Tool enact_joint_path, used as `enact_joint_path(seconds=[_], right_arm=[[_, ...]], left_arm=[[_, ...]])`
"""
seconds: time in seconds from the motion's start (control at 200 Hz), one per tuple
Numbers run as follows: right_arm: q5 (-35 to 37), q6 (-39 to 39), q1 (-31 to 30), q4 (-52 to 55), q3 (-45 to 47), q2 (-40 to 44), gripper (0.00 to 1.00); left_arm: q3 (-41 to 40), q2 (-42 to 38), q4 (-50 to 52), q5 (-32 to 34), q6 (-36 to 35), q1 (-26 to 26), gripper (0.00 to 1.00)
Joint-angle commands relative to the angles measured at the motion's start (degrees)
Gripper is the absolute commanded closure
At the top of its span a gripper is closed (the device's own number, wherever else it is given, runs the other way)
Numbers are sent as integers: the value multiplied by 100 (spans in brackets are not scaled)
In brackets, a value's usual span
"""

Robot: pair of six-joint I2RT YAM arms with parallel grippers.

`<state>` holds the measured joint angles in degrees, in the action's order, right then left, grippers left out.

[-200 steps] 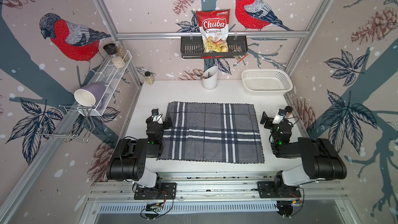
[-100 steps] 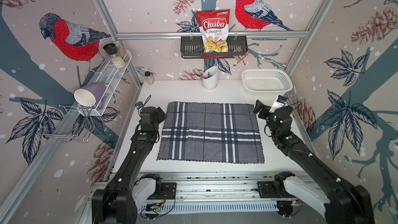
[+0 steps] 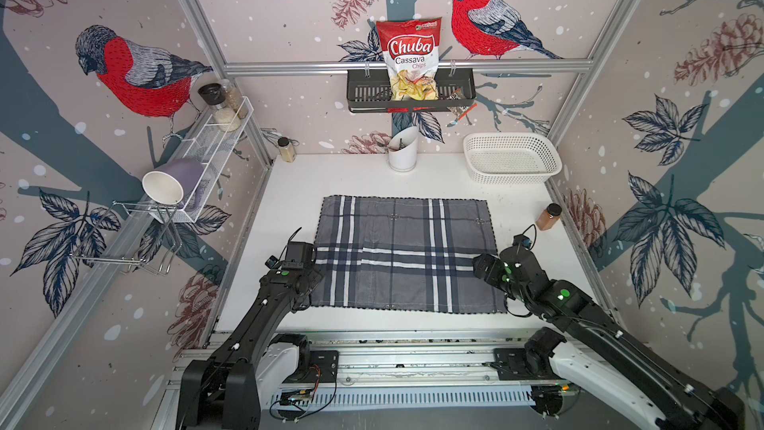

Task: Roll up the pillowcase
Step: Fold the pillowcase.

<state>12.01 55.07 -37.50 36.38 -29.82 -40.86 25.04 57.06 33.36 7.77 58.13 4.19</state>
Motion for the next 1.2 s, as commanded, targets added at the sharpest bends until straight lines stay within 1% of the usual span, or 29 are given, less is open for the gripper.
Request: enact_joint_path(seconds=[0.0,0.115,0.2,0.24,0.285,0.345,0.4,0.5,0.57,0.735,0.84,0.91,1.065,1.125,1.195], right_arm=[[136,762,-21,852,35,-2,0],[350,1162,17,1220,82,176,0],[469,1339,70,1258,185,492,0],[450,1367,165,1266,257,608,0],[285,1307,319,1209,354,658,0],[-11,1173,576,1202,422,603,0],[-235,1084,734,1297,405,524,0],[-288,1060,787,1541,317,473,0],[-392,977,757,1525,286,437,0],[-783,1435,419,1725,284,60,0],[-639,1774,-40,1853,226,-249,0],[-547,1960,-197,1869,229,-339,0],[-603,1809,-162,1482,482,-476,2],[-602,1666,-146,1278,584,-556,6],[-692,1501,-85,1000,706,-597,14]], left_arm=[[-259,-122,-128,-226,129,3,13],[-504,20,-427,-613,110,12,21],[-536,136,-504,-549,-56,19,37],[-518,139,-546,-501,-121,20,47],[-496,122,-659,-507,-193,18,63],[-452,136,-815,-611,-267,15,81],[-409,196,-1002,-769,-355,18,100],[-343,331,-1155,-935,-435,21,100],[-297,377,-1162,-1014,-470,19,100],[-45,196,-850,-865,-476,13,100],[140,73,-777,-676,-428,12,100],[153,60,-826,-586,-420,-1,100],[98,79,-883,-590,-425,-41,100],[76,16,-868,-600,-429,-47,100],[53,-106,-819,-601,-428,-96,100]])
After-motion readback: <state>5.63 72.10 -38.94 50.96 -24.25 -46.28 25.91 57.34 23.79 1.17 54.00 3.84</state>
